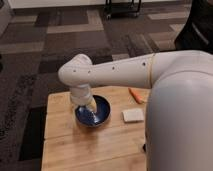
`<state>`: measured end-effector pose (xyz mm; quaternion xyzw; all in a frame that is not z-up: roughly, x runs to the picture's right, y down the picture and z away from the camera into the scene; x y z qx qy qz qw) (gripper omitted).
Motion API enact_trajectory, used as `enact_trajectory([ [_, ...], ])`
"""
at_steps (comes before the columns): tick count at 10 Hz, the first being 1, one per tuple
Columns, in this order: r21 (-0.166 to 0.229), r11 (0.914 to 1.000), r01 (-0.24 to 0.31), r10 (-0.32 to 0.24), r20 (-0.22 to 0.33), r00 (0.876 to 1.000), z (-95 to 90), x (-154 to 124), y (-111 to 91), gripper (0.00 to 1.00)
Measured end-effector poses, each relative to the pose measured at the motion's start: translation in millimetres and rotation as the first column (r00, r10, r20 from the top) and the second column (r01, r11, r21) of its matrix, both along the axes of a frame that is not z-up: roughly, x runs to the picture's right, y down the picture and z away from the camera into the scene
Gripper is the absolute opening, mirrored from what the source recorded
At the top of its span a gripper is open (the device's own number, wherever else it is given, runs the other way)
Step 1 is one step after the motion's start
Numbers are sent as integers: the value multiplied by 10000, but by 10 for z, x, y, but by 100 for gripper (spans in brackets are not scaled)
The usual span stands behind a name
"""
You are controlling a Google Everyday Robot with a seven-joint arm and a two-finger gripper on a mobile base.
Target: Knock the eraser over
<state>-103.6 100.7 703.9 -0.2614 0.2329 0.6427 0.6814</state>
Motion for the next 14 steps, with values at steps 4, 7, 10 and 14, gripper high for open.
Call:
enact_trajectory([
  [4,0,10000,0,0,1,10000,0,0,0,65],
  [7,1,10000,0,0,1,10000,0,0,0,65],
  [10,2,10000,0,0,1,10000,-1,-1,-1,65],
  [14,57,10000,-19,20,-135,9999,-3,25,15,65],
])
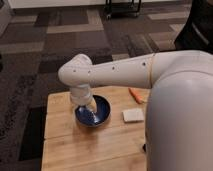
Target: Knock the eraser over
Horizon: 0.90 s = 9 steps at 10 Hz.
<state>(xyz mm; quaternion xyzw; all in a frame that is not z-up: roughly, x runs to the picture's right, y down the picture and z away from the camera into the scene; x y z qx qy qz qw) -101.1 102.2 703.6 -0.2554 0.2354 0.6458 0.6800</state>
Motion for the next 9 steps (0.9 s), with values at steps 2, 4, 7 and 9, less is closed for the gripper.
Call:
enact_trajectory([
  [2,293,9995,-146,154,-270,9995,-62,59,33,65],
  [4,431,9985,-328,343,-346,9988,-190,152,174,65],
  [7,353,9969,-709,710,-16,9975,-314,375,493,65],
  [9,228,9945,-1024,1022,99,9947,-406,616,727,65],
])
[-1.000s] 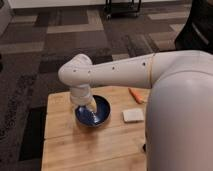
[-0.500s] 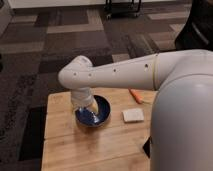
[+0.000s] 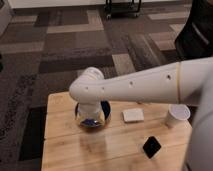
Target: Knock the eraser over
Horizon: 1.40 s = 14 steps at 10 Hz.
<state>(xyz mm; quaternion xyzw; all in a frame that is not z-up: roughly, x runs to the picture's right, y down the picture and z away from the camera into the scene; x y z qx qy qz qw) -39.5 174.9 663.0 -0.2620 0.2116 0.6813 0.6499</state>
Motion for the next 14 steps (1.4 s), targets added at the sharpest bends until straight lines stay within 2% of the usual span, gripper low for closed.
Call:
enact_trajectory([
  [1,-166,9994,-291,287,-233,9993,-88,256,172,65],
  [2,-201,9990,-398,391,-373,9985,-117,356,223,65],
  [14,-210,9990,-395,384,-501,9980,-111,420,271,65],
])
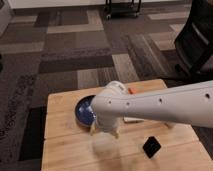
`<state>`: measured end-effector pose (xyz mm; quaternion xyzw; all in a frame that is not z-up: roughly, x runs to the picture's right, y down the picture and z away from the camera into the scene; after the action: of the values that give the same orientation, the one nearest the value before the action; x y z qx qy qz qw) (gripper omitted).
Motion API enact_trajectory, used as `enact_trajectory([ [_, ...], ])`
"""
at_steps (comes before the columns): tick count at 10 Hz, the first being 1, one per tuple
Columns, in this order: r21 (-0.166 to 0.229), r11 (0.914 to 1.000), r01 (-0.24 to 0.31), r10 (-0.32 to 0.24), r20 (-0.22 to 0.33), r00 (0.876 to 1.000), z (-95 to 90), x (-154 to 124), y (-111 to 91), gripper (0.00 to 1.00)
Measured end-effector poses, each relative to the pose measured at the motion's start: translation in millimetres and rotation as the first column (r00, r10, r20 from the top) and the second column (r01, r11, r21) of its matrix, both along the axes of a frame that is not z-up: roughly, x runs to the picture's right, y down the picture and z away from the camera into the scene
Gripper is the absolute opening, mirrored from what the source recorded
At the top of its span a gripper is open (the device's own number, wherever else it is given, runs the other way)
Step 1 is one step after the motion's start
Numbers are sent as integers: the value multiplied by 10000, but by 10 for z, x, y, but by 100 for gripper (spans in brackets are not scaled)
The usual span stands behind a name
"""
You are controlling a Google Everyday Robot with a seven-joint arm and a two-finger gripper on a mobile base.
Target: Knock the eraser over
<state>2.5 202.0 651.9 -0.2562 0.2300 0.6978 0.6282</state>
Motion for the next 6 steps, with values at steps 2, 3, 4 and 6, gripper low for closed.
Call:
enact_trajectory([
  [2,125,9999,-35,38,-278,9996,18,193,84,65],
  [3,140,9999,-74,77,-274,9996,20,220,103,65],
  [4,226,9996,-156,160,-149,9998,19,288,152,65],
  [6,271,9988,-398,395,97,9992,37,486,279,65],
])
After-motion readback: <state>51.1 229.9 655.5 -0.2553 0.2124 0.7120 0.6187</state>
